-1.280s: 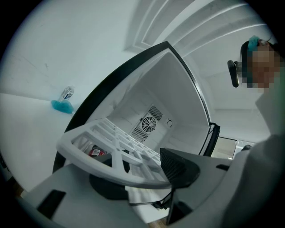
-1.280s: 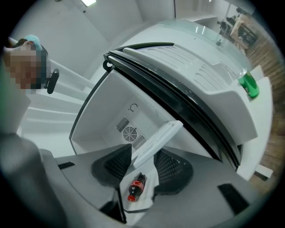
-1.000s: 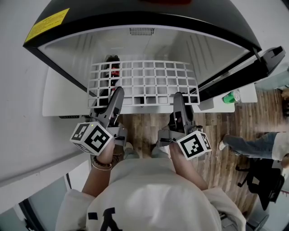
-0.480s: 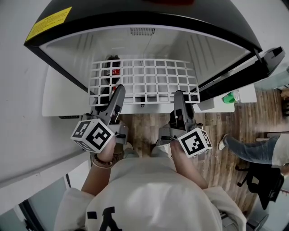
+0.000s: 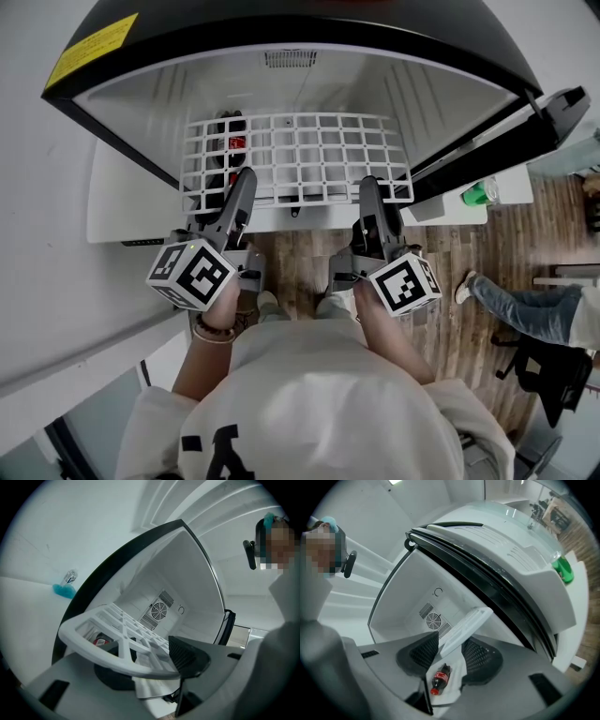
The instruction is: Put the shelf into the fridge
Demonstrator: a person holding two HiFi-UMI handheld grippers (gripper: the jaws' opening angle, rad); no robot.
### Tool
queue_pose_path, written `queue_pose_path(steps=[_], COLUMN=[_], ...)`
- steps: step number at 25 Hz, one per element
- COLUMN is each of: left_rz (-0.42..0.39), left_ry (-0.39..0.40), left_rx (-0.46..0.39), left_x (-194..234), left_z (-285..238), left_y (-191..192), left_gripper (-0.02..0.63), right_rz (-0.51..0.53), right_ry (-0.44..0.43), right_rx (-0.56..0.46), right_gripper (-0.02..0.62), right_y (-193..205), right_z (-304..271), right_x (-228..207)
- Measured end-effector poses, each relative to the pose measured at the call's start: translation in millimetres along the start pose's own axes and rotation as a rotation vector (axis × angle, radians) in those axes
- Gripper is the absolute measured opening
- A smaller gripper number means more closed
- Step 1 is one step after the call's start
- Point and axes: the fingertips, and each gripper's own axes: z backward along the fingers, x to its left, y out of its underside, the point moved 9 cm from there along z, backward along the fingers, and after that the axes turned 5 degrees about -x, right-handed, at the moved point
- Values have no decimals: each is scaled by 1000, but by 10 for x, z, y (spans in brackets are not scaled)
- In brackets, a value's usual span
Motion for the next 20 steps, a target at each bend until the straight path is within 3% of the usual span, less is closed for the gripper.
queue_pose_path(steps=[20], left_rz=[1], left_ry=[-1], left_rx=[2], left_x=[60], left_z=[-128], left_y=[-21], left_gripper=[215], right_rz=[-6], right_ry=[2], right_rx=[3], right_gripper=[161], right_y=[7], right_z=[-141], right_x=[-33])
